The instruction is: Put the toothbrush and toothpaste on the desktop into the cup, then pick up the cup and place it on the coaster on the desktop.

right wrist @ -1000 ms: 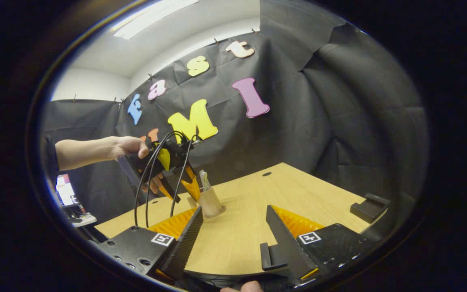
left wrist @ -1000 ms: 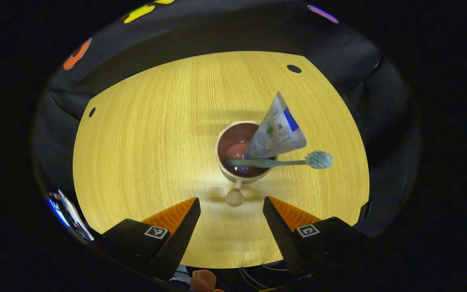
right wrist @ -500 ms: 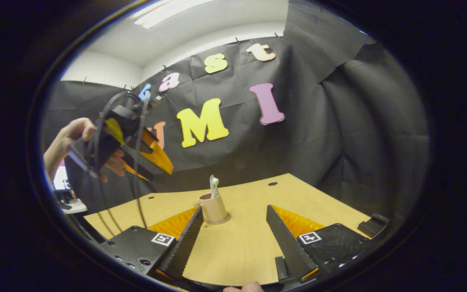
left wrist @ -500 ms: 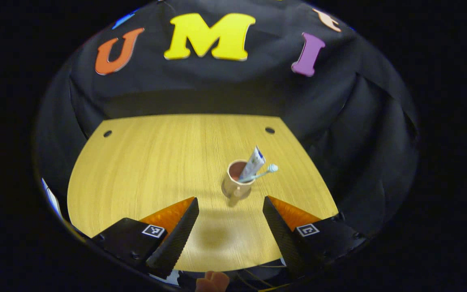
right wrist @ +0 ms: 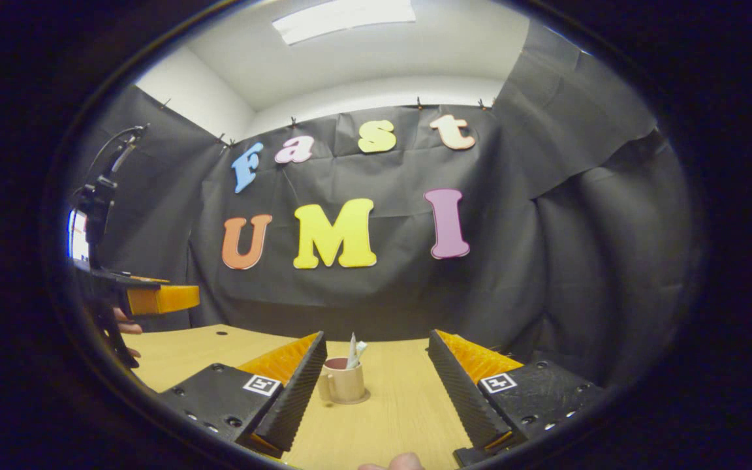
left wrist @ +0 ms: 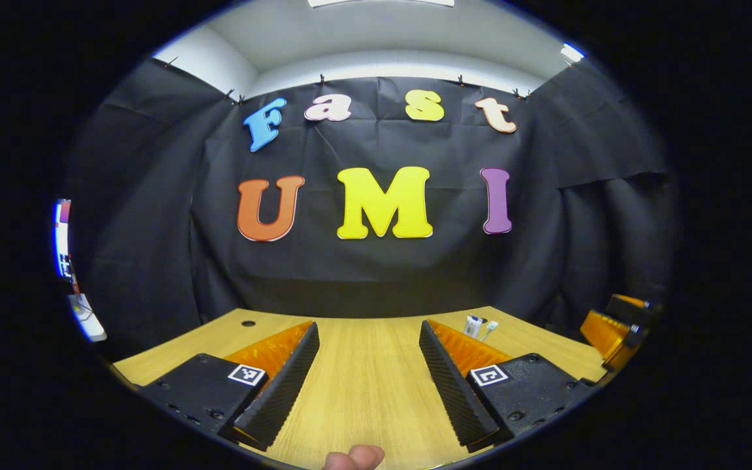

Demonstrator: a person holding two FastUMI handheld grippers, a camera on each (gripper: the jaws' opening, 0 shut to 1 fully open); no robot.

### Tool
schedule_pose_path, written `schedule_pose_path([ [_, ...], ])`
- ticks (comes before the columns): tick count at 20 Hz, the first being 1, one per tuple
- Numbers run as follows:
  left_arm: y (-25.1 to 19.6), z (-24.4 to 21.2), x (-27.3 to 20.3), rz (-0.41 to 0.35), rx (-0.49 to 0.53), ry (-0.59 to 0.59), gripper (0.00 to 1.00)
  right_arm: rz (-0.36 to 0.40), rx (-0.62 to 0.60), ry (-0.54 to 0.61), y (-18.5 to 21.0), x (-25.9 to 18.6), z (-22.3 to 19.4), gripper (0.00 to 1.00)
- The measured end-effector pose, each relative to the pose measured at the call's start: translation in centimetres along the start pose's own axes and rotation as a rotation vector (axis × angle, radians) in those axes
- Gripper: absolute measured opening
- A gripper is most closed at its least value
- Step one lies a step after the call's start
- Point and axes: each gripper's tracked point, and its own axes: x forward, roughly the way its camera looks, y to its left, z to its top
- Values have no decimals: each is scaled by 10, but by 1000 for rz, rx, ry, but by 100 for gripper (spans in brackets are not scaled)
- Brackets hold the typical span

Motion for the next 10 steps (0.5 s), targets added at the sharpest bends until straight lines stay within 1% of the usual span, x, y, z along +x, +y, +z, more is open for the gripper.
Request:
schedule_pose_path([
  [1,1,-4,1,16,0,-3,98,-5,-12,-14,2,0,1,95],
  [3,-1,-4,9,13,-34,-8,98,-11,-19,-16,11,4,-5,95],
  [4,1,-1,6,6,-41,-11,98,-9,-18,-5,16,4,-8,95],
  [6,3,1,5,33,-45,-38,98,-22,-23,17,20,5,-13,95],
  [8,1,-3,4,33,-43,-34,98,-24,-6,36,28,5,-18,95],
  [10,-7,-5,6,-24,-63,-24,98,-26,4,57,37,4,-25,95],
])
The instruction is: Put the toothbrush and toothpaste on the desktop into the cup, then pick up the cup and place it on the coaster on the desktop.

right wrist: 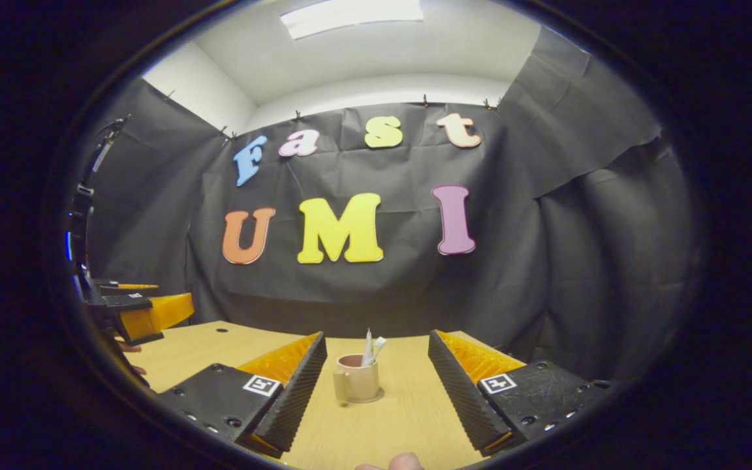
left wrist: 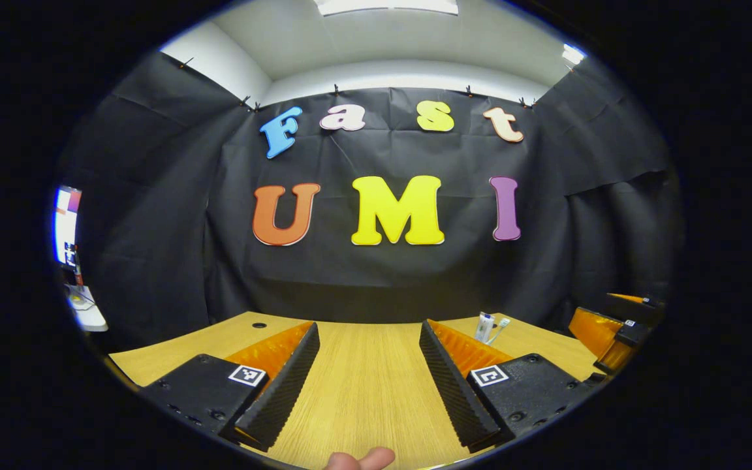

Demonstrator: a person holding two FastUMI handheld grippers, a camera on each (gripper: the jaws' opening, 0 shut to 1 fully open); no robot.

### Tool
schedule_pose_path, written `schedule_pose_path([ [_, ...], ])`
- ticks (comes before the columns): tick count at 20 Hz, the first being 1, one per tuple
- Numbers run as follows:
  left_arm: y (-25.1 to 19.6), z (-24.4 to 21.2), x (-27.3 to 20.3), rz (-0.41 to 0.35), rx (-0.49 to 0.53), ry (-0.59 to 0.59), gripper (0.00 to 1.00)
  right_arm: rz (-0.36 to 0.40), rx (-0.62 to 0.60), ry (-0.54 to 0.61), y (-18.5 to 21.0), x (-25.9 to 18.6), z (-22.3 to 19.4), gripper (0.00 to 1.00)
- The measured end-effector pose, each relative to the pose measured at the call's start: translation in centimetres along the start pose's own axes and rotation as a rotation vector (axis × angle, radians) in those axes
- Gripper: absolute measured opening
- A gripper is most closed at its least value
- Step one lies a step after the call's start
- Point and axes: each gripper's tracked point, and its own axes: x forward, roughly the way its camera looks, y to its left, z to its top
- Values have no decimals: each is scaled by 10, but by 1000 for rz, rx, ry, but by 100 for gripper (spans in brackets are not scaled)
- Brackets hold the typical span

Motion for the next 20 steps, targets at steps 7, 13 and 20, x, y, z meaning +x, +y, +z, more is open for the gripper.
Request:
schedule_pose_path([
  [7,4,-19,3,0,-19,52,98,6,-67,19,15,5,-6,95],
  [13,0,-21,4,-20,12,39,98,15,-23,69,15,16,-14,96],
  [20,17,-26,9,31,-14,41,99,-6,-11,67,16,18,-15,96],
])
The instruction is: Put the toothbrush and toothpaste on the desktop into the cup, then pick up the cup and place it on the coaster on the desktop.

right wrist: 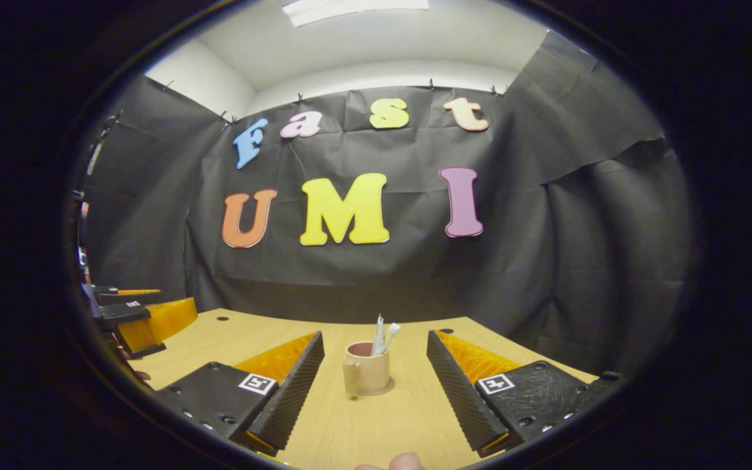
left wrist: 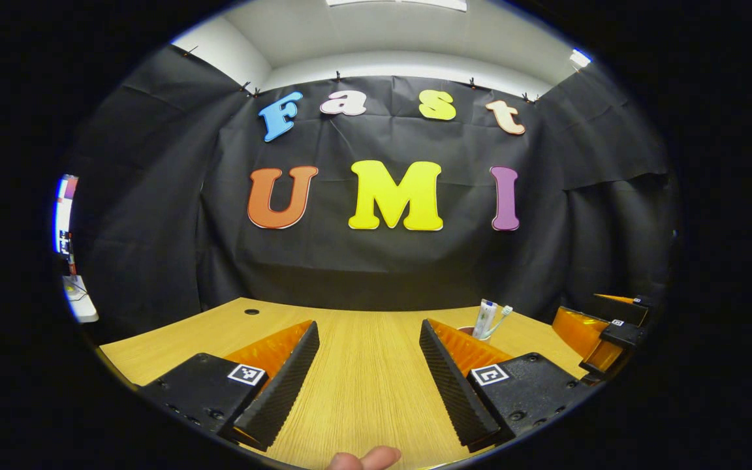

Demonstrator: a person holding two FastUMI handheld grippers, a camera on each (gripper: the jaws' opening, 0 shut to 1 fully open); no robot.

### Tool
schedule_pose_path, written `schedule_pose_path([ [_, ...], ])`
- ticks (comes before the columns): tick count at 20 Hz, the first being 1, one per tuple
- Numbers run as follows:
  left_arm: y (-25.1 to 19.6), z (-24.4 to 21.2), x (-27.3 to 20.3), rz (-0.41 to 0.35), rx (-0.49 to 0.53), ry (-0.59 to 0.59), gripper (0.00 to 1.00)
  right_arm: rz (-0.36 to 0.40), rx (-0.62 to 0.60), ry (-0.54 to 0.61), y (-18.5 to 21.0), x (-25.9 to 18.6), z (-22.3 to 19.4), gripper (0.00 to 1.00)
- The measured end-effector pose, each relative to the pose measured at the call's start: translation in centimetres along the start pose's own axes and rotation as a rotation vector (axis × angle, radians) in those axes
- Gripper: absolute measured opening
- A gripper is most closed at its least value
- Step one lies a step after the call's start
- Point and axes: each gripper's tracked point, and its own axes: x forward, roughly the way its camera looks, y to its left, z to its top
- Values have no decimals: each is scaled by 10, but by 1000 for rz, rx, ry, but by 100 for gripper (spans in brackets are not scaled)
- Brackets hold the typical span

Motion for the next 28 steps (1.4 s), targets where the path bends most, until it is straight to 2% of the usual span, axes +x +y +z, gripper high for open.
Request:
schedule_pose_path([
  [4,18,-6,5,66,4,17,98,5,-16,-1,5,-2,-1,96],
  [7,13,-18,8,53,-50,61,98,7,-13,-8,8,-2,5,96],
  [10,14,-24,10,50,-60,80,99,9,-23,-22,9,-4,11,96],
  [28,0,-3,4,-26,-38,2,98,7,-39,-22,14,-8,8,96],
])
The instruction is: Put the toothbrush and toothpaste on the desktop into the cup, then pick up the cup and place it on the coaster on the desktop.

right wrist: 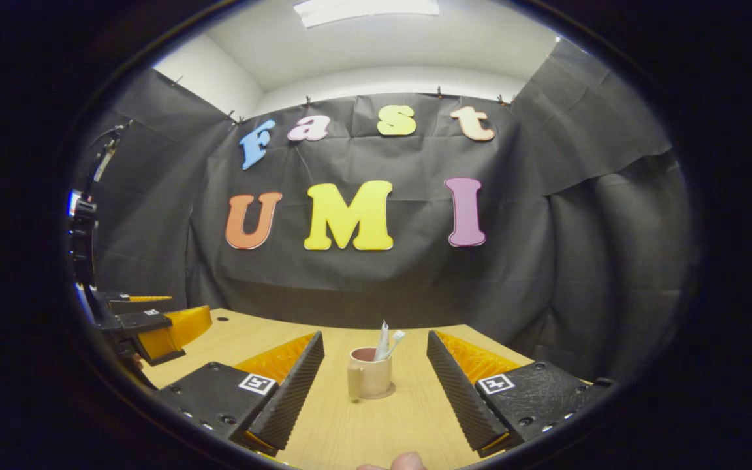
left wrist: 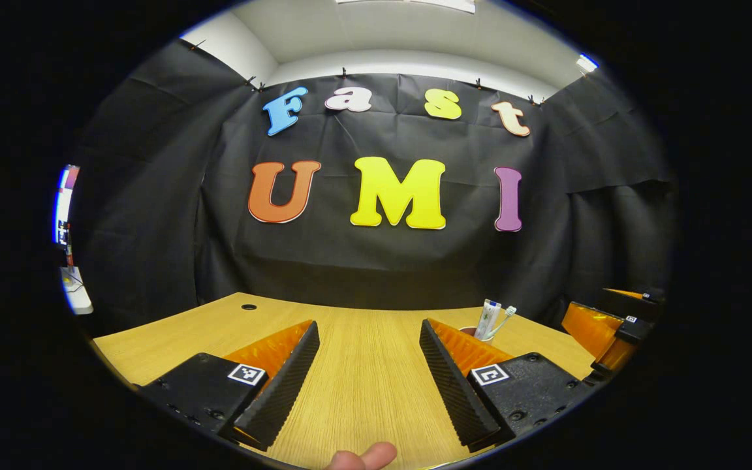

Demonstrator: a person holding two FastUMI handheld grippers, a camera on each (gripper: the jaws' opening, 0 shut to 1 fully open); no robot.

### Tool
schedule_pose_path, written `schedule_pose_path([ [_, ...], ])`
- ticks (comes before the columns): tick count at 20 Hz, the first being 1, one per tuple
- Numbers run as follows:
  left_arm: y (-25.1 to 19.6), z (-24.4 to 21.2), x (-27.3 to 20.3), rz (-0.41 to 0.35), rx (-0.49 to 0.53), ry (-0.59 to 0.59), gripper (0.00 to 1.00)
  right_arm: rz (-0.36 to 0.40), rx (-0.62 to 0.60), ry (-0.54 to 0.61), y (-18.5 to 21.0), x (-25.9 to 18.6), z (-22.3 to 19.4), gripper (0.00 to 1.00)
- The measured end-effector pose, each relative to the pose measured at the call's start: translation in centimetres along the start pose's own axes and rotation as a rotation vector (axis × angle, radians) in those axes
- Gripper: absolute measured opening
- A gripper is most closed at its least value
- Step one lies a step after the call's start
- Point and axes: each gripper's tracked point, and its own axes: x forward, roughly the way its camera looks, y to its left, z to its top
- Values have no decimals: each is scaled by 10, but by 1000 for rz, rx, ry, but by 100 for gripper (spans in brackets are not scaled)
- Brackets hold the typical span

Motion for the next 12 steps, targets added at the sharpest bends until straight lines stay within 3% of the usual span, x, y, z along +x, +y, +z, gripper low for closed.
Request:
schedule_pose_path([
  [12,-8,4,-3,-24,24,-17,98,-8,9,9,-2,-5,-3,96],
])
